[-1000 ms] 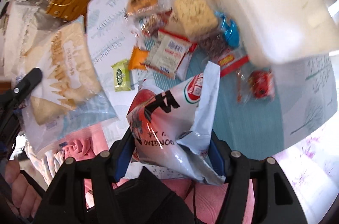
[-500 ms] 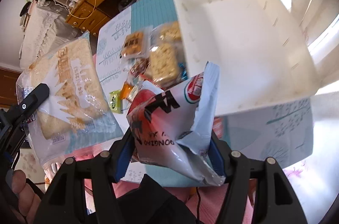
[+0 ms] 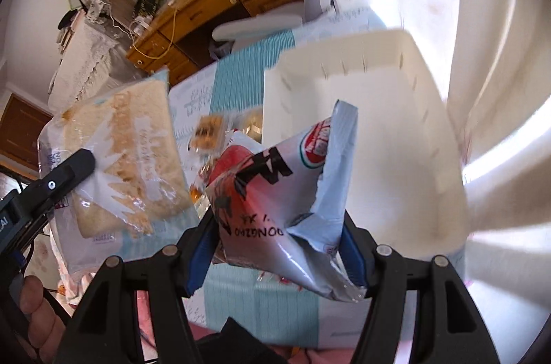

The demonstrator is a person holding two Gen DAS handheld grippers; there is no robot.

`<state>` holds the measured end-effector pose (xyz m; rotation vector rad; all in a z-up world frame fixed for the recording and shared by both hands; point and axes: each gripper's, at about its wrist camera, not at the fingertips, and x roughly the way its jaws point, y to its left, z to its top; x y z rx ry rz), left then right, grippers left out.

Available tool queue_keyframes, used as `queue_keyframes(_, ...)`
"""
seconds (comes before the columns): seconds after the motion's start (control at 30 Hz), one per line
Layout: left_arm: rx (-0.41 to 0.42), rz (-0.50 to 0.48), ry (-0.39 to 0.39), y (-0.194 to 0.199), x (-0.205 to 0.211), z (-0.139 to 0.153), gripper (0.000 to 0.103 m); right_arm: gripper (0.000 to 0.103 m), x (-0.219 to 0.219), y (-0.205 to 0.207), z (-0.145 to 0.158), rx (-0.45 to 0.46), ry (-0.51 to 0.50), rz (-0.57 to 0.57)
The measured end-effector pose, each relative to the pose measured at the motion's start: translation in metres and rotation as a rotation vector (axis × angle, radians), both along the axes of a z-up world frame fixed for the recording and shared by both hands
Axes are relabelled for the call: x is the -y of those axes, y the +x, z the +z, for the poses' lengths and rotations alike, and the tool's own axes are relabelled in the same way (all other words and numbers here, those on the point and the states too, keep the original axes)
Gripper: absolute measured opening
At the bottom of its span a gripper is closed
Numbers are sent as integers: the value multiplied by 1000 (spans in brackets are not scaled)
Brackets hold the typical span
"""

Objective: Organize snacks
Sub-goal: 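Carry the bread bag into the white tray with the left tool while the right tool drops the chip bag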

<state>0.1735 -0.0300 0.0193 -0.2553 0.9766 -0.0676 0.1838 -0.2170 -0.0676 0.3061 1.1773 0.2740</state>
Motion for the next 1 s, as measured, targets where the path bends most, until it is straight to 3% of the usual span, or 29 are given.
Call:
queue_keyframes(0.3, -31, -69, -17, 37, 32, -9, 23, 67, 23, 35, 0, 52, -31, -4)
queue_keyframes(0.37, -14, -79, -16, 39, 37, -9, 45, 67, 27, 39, -3, 44, -30, -7)
queue_keyframes(0.43, -1, -79, -10, 40, 39, -8, 62, 73, 31, 41, -7, 29, -28, -11)
queue_keyframes(0.47, 0, -76, -15, 40, 39, -8, 64, 75, 34, 42, -9, 17, -27, -14)
queue_keyframes(0.9, -108, 19, -50, 12, 7, -39, 76, 79, 34, 26, -26, -48, -13, 0)
queue_keyframes(1.0, -136, 35, -57, 1, -3, -50, 76, 85, 29, 19, -31, -61, -11, 17)
